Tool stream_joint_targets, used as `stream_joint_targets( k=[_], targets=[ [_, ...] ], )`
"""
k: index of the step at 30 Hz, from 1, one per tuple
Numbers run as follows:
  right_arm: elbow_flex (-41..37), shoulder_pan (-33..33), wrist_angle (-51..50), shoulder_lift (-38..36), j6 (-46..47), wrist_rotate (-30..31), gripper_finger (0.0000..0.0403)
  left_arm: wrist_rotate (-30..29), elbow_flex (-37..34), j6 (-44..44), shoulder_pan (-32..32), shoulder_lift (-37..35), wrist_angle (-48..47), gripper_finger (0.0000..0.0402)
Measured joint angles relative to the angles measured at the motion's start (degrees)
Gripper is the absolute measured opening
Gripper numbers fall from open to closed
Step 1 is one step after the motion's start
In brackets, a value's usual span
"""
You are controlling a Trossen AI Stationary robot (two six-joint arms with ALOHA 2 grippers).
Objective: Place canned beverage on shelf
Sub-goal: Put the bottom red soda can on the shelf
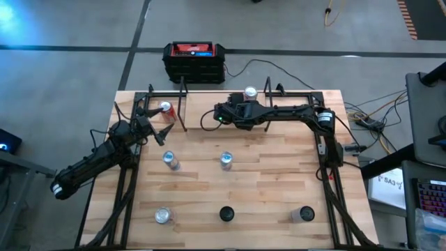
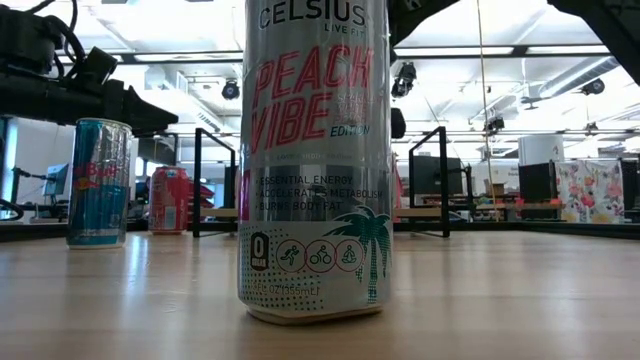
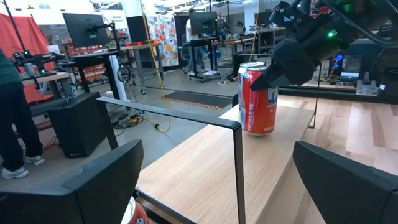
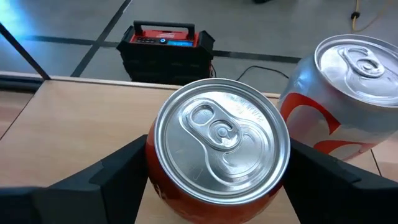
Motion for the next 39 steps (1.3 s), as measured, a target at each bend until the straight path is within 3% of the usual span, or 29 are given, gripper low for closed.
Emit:
stream_joint_targets(
  k=[20, 39],
  targets=[
    [0.0, -2.2, 5.6, 0.0, -12.5, -0.6, 0.0306, 0.0, 0.0, 0.0, 0.0, 0.0, 0.0, 0.0398],
    [0.0, -6.7, 10.0, 0.0, -21.0, -8.1, 0.0306, 0.0, 0.0, 0.0, 0.0, 0.0, 0.0, 0.0398]
  ],
)
